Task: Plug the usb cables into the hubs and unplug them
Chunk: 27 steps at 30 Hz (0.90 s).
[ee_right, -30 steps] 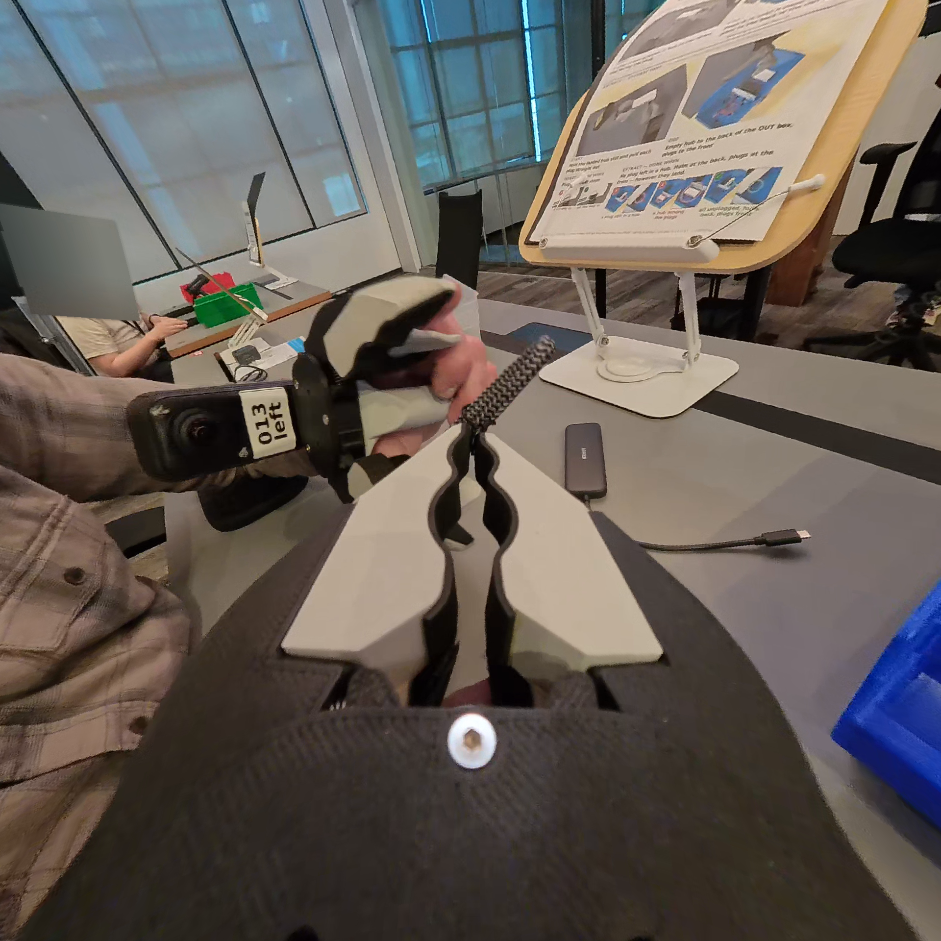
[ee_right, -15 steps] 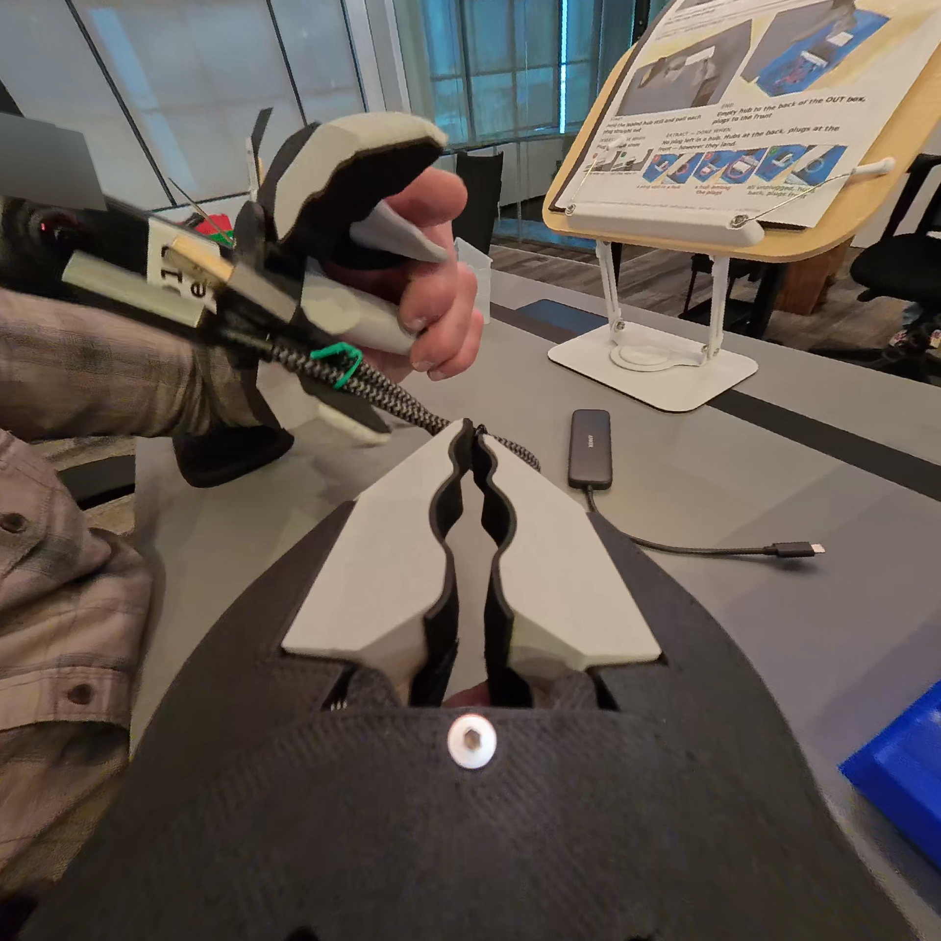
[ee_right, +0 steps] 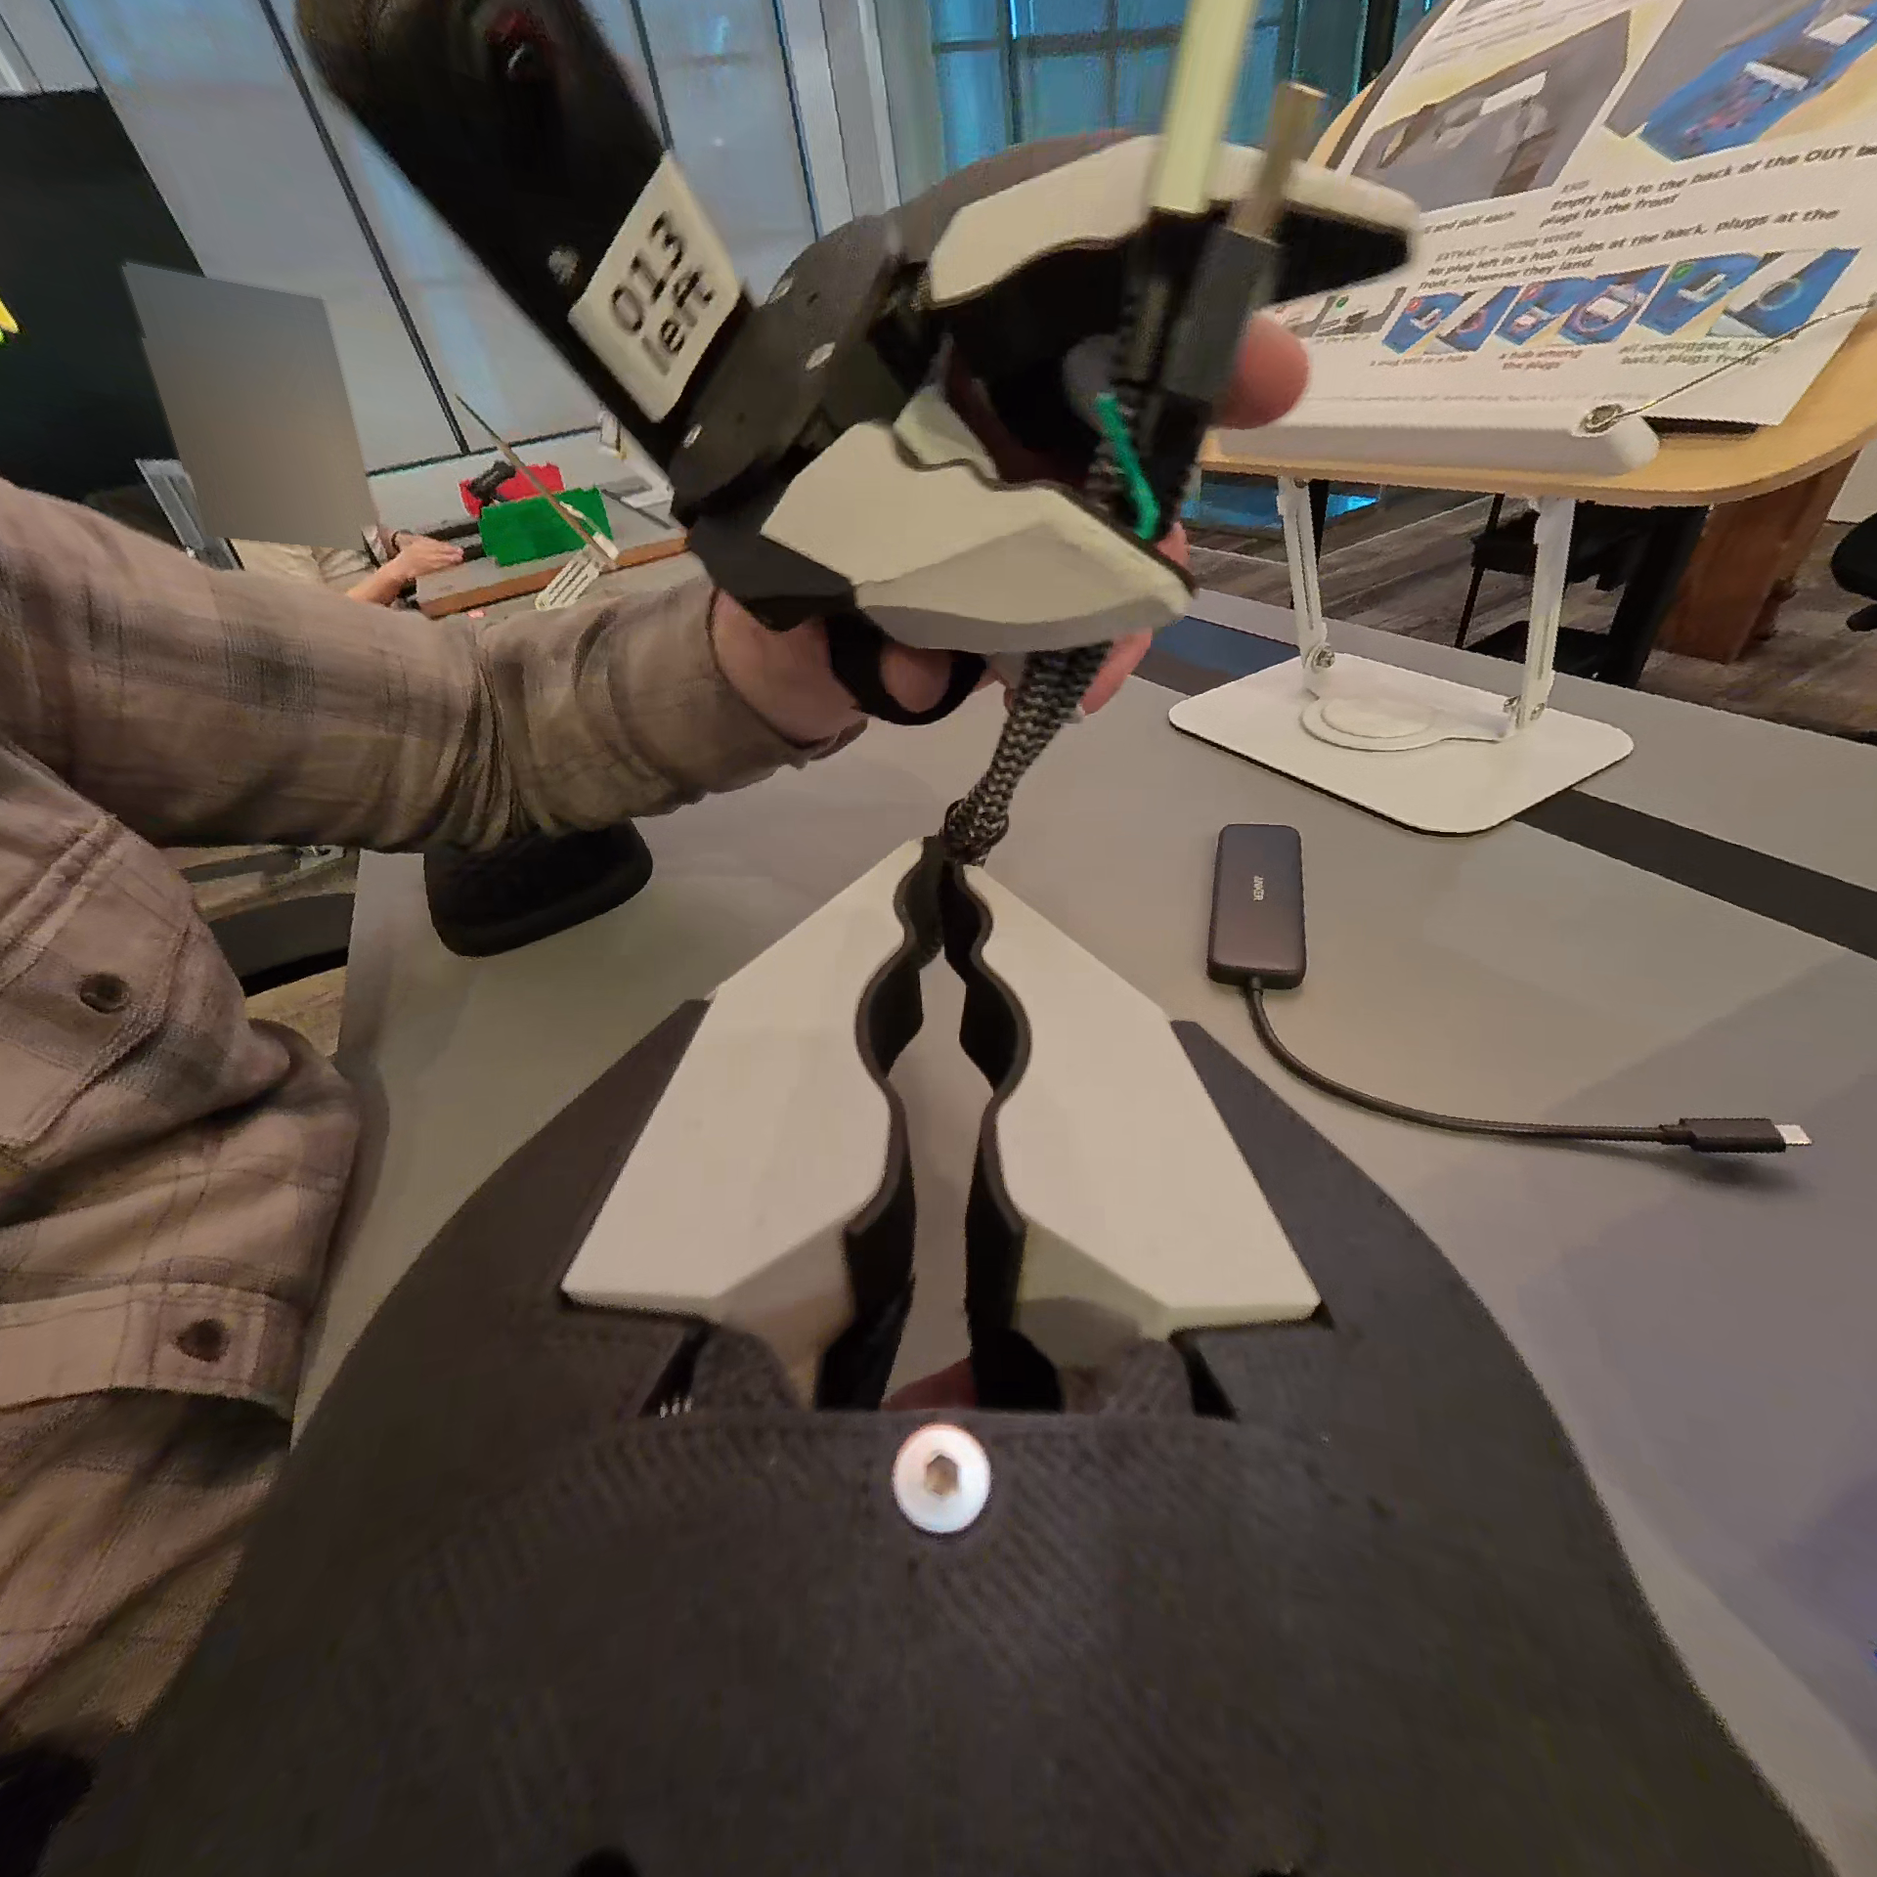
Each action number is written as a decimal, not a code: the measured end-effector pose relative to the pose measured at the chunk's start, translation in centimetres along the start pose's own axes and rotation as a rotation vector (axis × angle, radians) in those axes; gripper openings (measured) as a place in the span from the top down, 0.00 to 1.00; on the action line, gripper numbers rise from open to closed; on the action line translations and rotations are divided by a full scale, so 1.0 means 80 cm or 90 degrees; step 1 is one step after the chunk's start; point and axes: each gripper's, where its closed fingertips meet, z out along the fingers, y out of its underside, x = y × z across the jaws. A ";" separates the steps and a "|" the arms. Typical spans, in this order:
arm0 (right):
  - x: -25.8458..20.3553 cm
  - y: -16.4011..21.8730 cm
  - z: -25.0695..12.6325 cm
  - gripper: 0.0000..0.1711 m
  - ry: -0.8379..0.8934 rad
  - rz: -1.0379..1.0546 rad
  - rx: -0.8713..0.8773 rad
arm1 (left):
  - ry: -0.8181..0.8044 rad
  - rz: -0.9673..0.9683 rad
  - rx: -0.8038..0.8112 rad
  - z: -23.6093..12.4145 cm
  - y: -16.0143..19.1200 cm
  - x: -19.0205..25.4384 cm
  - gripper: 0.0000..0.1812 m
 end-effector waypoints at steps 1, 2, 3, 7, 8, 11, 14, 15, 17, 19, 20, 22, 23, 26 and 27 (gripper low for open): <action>-0.002 0.001 0.000 1.00 -0.005 -0.004 -0.002 | 0.019 -0.025 -0.018 0.005 0.006 0.001 0.72; -0.003 0.001 0.000 1.00 -0.011 -0.008 0.000 | 0.039 -0.054 -0.032 0.009 0.012 0.003 0.71; -0.005 0.002 0.000 1.00 -0.015 -0.011 0.001 | 0.055 -0.076 -0.045 0.013 0.017 0.005 0.71; -0.006 0.001 -0.002 1.00 -0.018 -0.025 0.007 | 0.093 -0.181 -0.082 0.021 0.032 0.007 0.69; -0.006 0.002 -0.003 1.00 -0.020 -0.024 0.005 | 0.102 -0.196 -0.087 0.020 0.035 0.008 0.68; -0.007 0.004 -0.006 1.00 -0.027 -0.009 0.019 | 0.082 -0.221 -0.092 0.008 0.041 -0.001 0.59; -0.009 0.007 -0.008 1.00 -0.038 0.009 0.027 | 0.017 -0.272 -0.064 -0.009 0.045 -0.024 0.60; -0.009 0.009 -0.007 1.00 -0.043 0.015 0.027 | -0.019 -0.275 -0.075 -0.014 0.052 -0.032 0.58; -0.011 0.011 -0.006 1.00 -0.050 0.024 0.028 | -0.100 -0.233 -0.066 -0.030 0.053 -0.051 0.57; -0.013 0.015 -0.005 1.00 -0.057 0.029 0.024 | -0.178 -0.129 -0.036 -0.053 0.032 -0.066 0.59; -0.015 0.016 -0.005 1.00 -0.063 0.031 0.022 | -0.167 -0.061 -0.017 -0.059 0.012 -0.055 0.60; -0.022 0.018 -0.002 1.00 -0.080 0.029 0.020 | -0.165 0.086 -0.017 -0.057 -0.014 -0.034 0.63; -0.026 0.017 0.000 1.00 -0.088 0.027 0.020 | -0.160 0.142 -0.034 -0.051 -0.015 -0.025 0.64; -0.042 0.015 0.007 1.00 -0.112 0.003 0.018 | -0.117 0.204 -0.092 -0.030 0.006 -0.017 0.65; -0.048 0.011 0.008 1.00 -0.120 -0.003 0.026 | -0.083 0.210 -0.121 -0.024 0.021 -0.014 0.65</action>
